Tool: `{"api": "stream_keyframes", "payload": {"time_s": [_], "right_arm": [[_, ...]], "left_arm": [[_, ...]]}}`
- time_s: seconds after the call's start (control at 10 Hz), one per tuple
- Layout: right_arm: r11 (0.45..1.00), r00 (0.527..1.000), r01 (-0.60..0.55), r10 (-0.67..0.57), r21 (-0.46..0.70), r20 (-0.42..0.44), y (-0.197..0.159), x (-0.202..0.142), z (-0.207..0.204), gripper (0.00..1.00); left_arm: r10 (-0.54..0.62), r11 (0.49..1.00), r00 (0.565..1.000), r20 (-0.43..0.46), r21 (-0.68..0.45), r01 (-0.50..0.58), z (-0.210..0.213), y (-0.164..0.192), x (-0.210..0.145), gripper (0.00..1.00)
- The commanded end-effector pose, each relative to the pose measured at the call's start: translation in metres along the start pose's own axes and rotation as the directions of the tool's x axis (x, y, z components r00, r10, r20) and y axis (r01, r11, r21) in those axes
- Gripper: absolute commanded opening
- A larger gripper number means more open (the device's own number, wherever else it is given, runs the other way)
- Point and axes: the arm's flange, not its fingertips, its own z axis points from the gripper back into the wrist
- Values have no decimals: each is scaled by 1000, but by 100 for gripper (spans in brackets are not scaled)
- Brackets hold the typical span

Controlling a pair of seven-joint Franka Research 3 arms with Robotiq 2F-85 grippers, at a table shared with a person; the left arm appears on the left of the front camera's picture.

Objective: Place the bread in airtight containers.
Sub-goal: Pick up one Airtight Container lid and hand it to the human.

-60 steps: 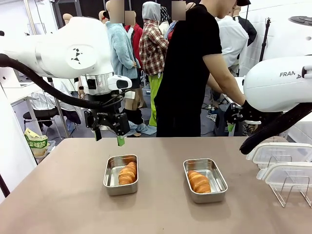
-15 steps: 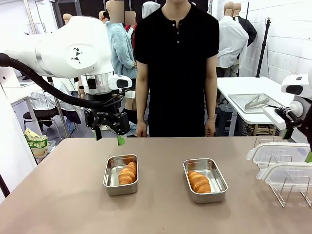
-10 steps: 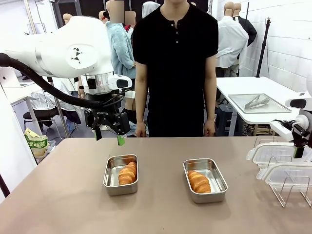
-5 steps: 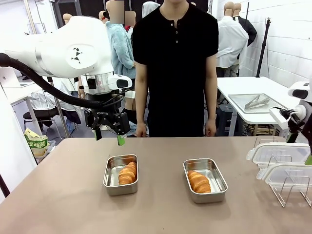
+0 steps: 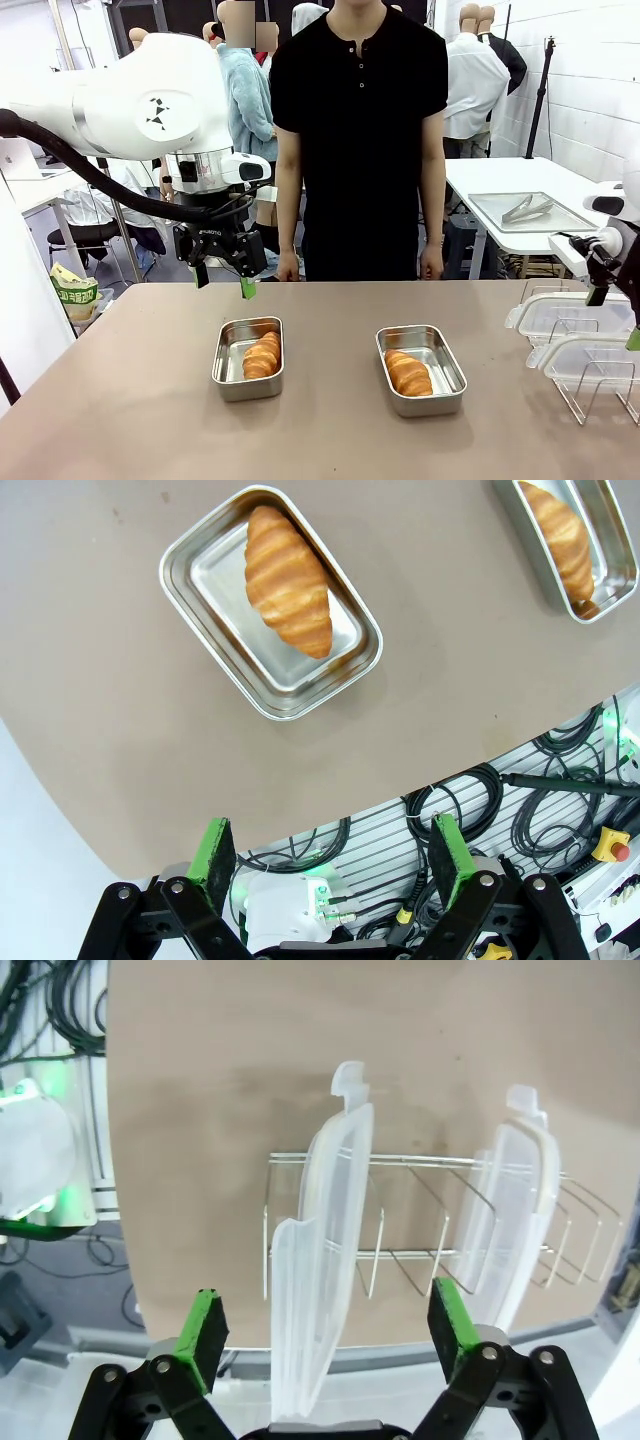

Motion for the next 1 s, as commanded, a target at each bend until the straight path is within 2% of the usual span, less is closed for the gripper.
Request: {"api": "stream_keyframes", "payload": {"time_s": [0.0, 0.4, 0.9], "right_arm": [[999, 999, -27, 26, 37, 34, 30, 5, -30, 100], [998, 997, -26, 21, 60, 75, 33, 12, -47, 100], [991, 998, -20, 12, 132, 56, 36, 6, -69, 100]], "left_arm": [[2, 1000, 1000, 0, 8, -2, 2, 1, -1, 100], [2, 1000, 1000, 0, 8, -2, 2, 1, -1, 100], [2, 1000, 1000, 0, 8, -2, 2, 1, -1, 100]]}}
